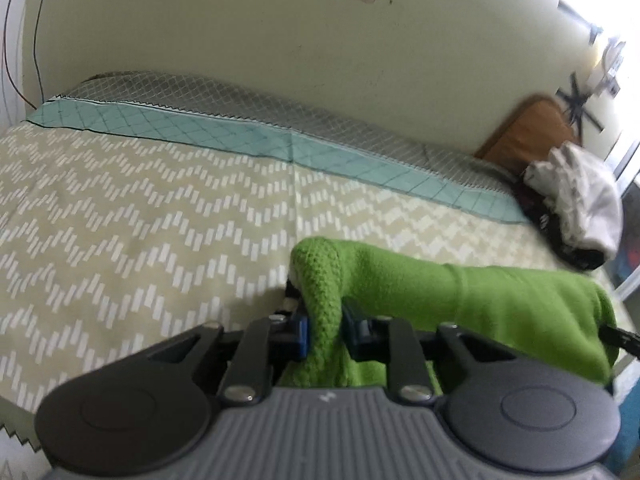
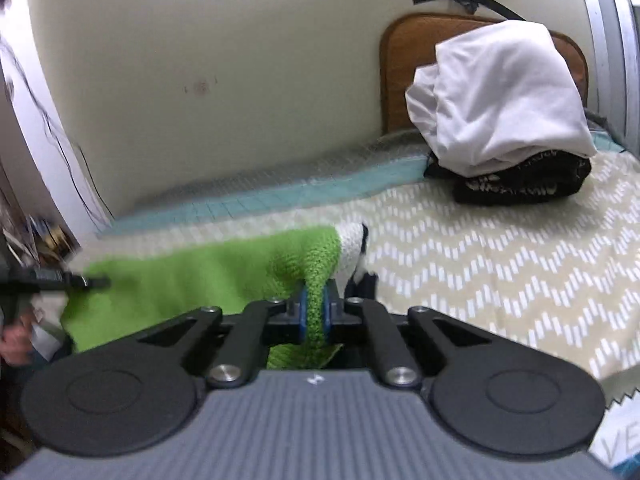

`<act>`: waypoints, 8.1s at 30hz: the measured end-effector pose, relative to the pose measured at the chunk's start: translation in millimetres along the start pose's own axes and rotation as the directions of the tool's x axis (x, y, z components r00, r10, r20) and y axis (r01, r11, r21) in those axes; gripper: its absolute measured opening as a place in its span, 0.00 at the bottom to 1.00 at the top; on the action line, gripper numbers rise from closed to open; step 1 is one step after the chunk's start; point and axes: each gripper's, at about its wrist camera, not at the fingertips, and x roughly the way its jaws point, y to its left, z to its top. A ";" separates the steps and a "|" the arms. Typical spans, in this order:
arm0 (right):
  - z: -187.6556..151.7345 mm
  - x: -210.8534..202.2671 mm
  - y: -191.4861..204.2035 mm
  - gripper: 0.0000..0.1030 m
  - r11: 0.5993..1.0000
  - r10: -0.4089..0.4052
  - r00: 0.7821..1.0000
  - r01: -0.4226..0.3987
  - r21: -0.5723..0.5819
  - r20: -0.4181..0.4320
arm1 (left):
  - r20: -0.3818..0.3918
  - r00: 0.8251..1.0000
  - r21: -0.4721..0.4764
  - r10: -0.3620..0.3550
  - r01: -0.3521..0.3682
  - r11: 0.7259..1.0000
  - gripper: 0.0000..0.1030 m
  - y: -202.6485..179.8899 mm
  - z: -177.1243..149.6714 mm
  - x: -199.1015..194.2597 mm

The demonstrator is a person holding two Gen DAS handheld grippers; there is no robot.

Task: Fold small clothes

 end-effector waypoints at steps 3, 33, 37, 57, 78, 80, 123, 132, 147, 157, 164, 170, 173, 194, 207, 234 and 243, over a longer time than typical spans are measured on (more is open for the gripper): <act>-11.1 4.8 -5.9 0.30 1.000 -0.027 1.000 0.027 0.012 0.003 | 0.022 0.998 0.075 0.060 -0.061 0.995 0.27 -13.8 -6.1 -10.4; -23.8 8.1 8.9 0.00 0.997 0.079 0.997 -0.078 -0.025 0.026 | 0.086 0.996 0.121 0.002 -0.012 0.993 0.13 -47.9 -24.2 -7.0; -21.4 -2.2 7.4 0.08 0.995 0.100 0.994 -0.101 0.020 0.039 | 0.056 0.998 0.086 0.022 -0.027 0.996 0.16 -56.7 -18.6 -7.7; -48.6 0.6 -64.8 0.40 0.797 0.272 0.962 -0.241 0.554 0.026 | -0.101 0.970 0.125 -0.223 0.234 0.964 0.18 -119.8 -28.3 20.1; 39.1 5.0 100.1 0.22 0.856 0.498 0.867 -0.490 0.164 -0.011 | 0.120 0.966 -0.037 -0.228 0.234 0.971 0.54 -47.8 -29.9 -46.9; 39.8 16.9 125.8 0.22 0.849 0.523 0.851 -0.514 0.126 -0.054 | 0.164 0.965 -0.117 -0.204 0.225 0.967 0.54 -19.2 -33.1 -64.4; 15.2 108.1 202.3 0.33 0.880 0.443 0.890 -0.455 -0.137 -0.110 | 0.101 0.995 -0.169 -0.015 0.032 0.985 0.88 46.5 -17.3 -18.0; 5.4 79.1 173.8 0.53 0.866 0.500 0.866 -0.499 -0.023 0.010 | 0.129 0.985 -0.120 0.116 -0.101 0.988 1.00 27.2 -20.6 -34.2; -44.0 73.7 114.5 0.80 0.862 0.472 0.882 -0.458 0.217 -0.013 | 0.157 0.964 -0.104 0.214 -0.200 0.974 1.00 6.2 -61.0 -49.7; -54.2 73.5 109.7 0.85 0.847 0.492 0.871 -0.481 0.227 0.011 | 0.263 0.910 -0.053 0.321 -0.319 0.946 1.00 -14.9 -84.2 -46.3; -55.1 73.1 111.0 0.87 0.850 0.493 0.870 -0.486 0.206 0.017 | 0.305 0.870 -0.003 0.388 -0.407 0.913 1.00 -34.1 -87.4 -47.0; -52.8 75.4 115.9 1.00 0.825 0.545 0.838 -0.535 0.180 -0.005 | 0.303 0.871 -0.017 0.388 -0.402 0.916 1.00 -33.5 -88.6 -48.3; -51.5 76.1 115.3 1.00 0.821 0.552 0.834 -0.540 0.182 -0.013 | 0.308 0.864 -0.015 0.398 -0.414 0.910 1.00 -35.8 -90.1 -48.8; -51.1 74.7 110.7 1.00 0.807 0.573 0.819 -0.561 0.186 -0.016 | 0.241 0.904 -0.118 0.353 -0.334 0.935 1.00 -20.2 -86.3 -49.0; -51.1 74.8 110.1 1.00 0.807 0.574 0.819 -0.561 0.185 -0.016 | 0.242 0.902 -0.103 0.359 -0.344 0.933 1.00 -22.2 -85.8 -49.2; -48.1 78.2 109.8 1.00 0.818 0.559 0.829 -0.548 0.172 -0.020 | 0.243 0.903 -0.084 0.353 -0.343 0.936 1.00 -22.8 -85.4 -49.1; -47.4 79.7 105.9 1.00 0.813 0.569 0.821 -0.557 0.169 -0.033 | 0.209 0.935 -0.055 0.287 -0.282 0.958 1.00 -11.9 -81.0 -53.7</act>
